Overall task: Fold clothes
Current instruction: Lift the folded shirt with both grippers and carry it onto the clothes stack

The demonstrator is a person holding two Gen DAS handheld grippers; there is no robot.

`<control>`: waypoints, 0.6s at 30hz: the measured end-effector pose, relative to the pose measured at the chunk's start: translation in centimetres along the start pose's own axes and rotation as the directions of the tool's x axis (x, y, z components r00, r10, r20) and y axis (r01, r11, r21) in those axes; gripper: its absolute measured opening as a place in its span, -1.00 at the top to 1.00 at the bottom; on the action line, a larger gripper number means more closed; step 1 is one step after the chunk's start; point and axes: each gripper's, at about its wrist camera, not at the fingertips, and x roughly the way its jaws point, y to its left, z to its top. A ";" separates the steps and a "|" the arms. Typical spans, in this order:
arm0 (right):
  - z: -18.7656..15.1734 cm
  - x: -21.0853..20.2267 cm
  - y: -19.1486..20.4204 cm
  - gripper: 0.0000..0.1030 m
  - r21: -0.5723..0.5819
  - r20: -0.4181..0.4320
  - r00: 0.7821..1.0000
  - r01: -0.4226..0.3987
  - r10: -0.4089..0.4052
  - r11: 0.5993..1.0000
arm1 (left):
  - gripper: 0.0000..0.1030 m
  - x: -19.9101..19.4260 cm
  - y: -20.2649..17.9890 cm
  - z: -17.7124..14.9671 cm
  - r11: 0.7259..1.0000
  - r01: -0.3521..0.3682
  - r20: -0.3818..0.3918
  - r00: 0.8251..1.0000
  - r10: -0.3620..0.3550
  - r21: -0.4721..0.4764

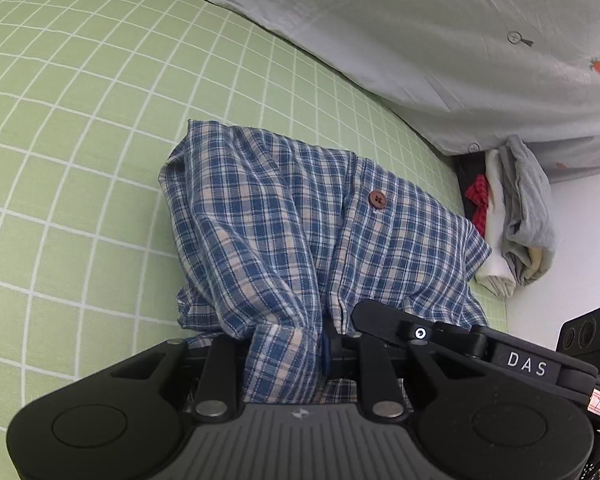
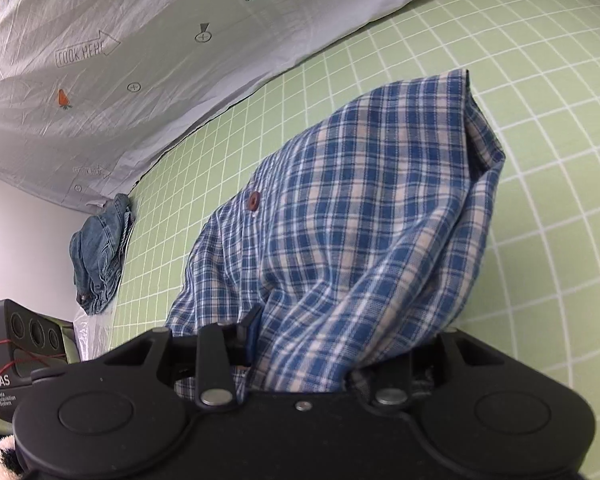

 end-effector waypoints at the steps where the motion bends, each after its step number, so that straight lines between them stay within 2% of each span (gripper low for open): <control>1: -0.5 -1.1 -0.5 0.18 0.012 0.019 1.000 0.009 -0.010 1.000 | 0.57 0.2 -0.8 -0.5 1.000 0.013 -0.009 1.000 -0.013 0.024; 6: -2.4 -6.0 -3.3 0.18 0.087 0.113 0.993 0.033 -0.043 0.996 | 0.57 1.2 -5.3 -2.6 0.989 0.068 -0.045 0.997 -0.063 0.130; 10: -2.8 -9.6 -5.9 0.18 0.122 0.176 0.983 0.025 -0.046 0.992 | 0.57 2.3 -9.4 -3.7 0.977 0.086 -0.040 0.996 -0.080 0.195; 18: 0.7 -15.9 -13.2 0.18 0.093 0.293 0.956 -0.035 0.006 0.995 | 0.57 6.6 -20.3 -4.6 0.952 0.083 0.034 0.995 -0.097 0.295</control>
